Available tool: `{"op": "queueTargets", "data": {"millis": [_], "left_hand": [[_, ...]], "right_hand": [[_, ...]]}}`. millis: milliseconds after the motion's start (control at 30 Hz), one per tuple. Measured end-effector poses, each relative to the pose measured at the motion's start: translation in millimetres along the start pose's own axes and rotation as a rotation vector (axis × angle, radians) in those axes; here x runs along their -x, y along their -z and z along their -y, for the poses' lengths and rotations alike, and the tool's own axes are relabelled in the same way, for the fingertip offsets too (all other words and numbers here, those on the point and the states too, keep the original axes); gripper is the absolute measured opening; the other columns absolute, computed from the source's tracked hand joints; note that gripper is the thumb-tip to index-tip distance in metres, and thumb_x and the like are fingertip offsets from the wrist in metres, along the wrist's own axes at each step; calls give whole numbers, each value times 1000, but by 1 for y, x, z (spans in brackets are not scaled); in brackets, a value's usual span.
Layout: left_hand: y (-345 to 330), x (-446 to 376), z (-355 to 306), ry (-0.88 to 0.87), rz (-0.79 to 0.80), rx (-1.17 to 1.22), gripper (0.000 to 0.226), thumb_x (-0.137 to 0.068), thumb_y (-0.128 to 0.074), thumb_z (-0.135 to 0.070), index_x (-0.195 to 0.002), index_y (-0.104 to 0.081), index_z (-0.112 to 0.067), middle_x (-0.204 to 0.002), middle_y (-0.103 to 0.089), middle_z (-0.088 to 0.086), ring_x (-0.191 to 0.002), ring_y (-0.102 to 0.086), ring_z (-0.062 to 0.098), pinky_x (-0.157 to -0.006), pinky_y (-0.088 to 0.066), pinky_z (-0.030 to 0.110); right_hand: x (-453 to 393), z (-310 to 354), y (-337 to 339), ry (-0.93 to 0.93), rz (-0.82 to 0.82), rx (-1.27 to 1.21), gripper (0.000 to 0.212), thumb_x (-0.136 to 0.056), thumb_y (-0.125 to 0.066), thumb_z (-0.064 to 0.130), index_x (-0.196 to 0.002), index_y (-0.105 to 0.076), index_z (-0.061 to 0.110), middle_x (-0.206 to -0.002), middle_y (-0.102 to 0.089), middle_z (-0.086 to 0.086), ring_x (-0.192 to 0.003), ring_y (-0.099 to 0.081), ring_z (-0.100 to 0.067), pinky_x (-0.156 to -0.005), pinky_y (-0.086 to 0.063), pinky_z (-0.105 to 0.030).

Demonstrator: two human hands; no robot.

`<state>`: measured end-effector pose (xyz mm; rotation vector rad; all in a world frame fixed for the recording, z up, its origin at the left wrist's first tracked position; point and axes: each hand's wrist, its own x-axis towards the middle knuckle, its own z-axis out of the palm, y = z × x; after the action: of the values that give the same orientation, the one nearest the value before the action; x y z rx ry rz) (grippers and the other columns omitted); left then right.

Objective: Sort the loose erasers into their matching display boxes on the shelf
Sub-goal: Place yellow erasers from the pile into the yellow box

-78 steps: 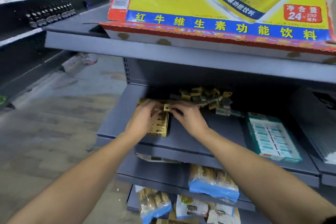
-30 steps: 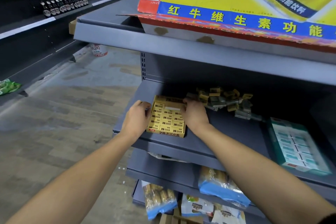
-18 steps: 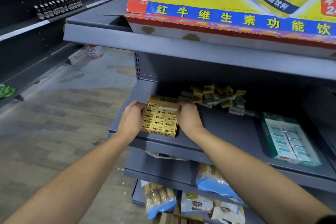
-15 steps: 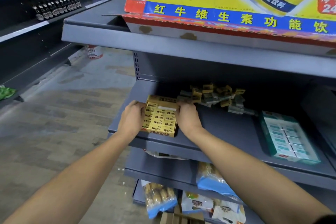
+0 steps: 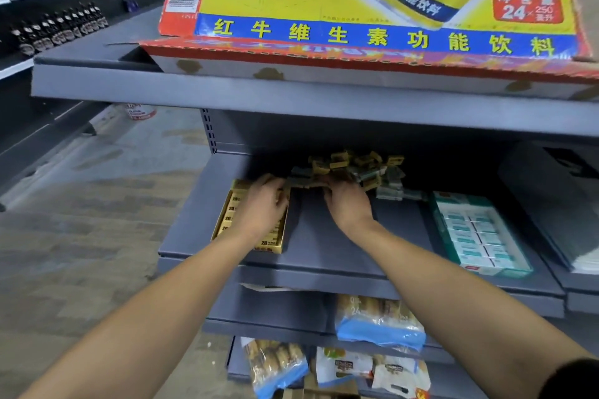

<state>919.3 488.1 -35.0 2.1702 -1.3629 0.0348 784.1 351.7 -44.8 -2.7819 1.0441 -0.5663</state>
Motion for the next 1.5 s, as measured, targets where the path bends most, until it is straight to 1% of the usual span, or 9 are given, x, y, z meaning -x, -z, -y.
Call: {"op": "queueTargets", "data": {"millis": [267,400,533,633,767,867,1033,1167,1500], "left_hand": [[-4,-13,-13,-42,-1,-4,26,-94,-53,-19,-117,-62,-14,-117,-58,7,-98,-60,26,-80,-50,34],[-7,-13,-11,-41,5,2,25,-93,-54,-19,-116,-63,-14,-118,-58,6,-98,-61,25,-82,-52,37],[-9,-15,-11,-46,10,-1,27,-91,-56,-19,-118,-62,-14,-120,-58,6,-99,-61,25,-82,-52,36],[-15,-18,-19,-48,28,-2,30,-91,-58,-20,-120,-60,-15,-123,-57,6,-104,-59,26,-86,-51,36],[-25,-21,-37,-79,17,32,32,-89,-63,-17,-120,-62,-10,-124,-58,11,-109,-58,28,-89,-47,34],[-34,-17,-53,-100,33,96,30,-88,-64,-18,-117,-63,-13,-117,-62,11,-105,-60,29,-86,-51,36],[-44,-7,-74,-155,59,152,34,-87,-65,-15,-120,-62,-15,-120,-62,8,-107,-59,26,-88,-50,37],[-46,-5,-83,-163,97,162,44,-88,-65,-17,-131,-54,-17,-128,-57,7,-113,-57,24,-92,-49,37],[-47,-5,-97,-244,60,204,34,-92,-61,-11,-126,-60,-13,-124,-60,7,-111,-57,22,-92,-47,32]], "right_hand": [[-20,-10,-18,106,27,101,45,-96,-52,15,-140,-47,18,-145,-44,-9,-133,-40,-32,-102,-37,-40],[-23,-14,-25,142,-24,46,48,-85,-65,-1,-131,-58,11,-130,-59,-16,-117,-56,-37,-94,-48,-38],[-21,-18,-20,112,-2,-59,39,-96,-52,7,-133,-54,15,-134,-55,-9,-123,-50,-27,-103,-39,-34],[-12,-26,-7,132,-75,-194,28,-94,-56,11,-121,-62,8,-123,-60,-14,-114,-54,-31,-97,-45,-42],[7,-33,14,198,-178,-283,25,-87,-66,6,-112,-66,5,-113,-65,-14,-101,-63,-31,-80,-50,-31],[22,-46,20,163,-163,-346,30,-88,-66,11,-118,-64,10,-121,-63,-9,-108,-61,-25,-86,-53,-34],[49,-62,28,85,-142,-388,26,-91,-64,18,-116,-62,13,-113,-64,-5,-99,-60,-17,-76,-42,-18],[55,-66,36,0,-137,-562,22,-95,-60,21,-114,-64,12,-104,-69,-2,-92,-65,-13,-80,-53,-31],[66,-74,44,-33,-104,-645,31,-89,-67,25,-119,-60,17,-96,-66,9,-85,-62,-4,-76,-52,-19]]}}
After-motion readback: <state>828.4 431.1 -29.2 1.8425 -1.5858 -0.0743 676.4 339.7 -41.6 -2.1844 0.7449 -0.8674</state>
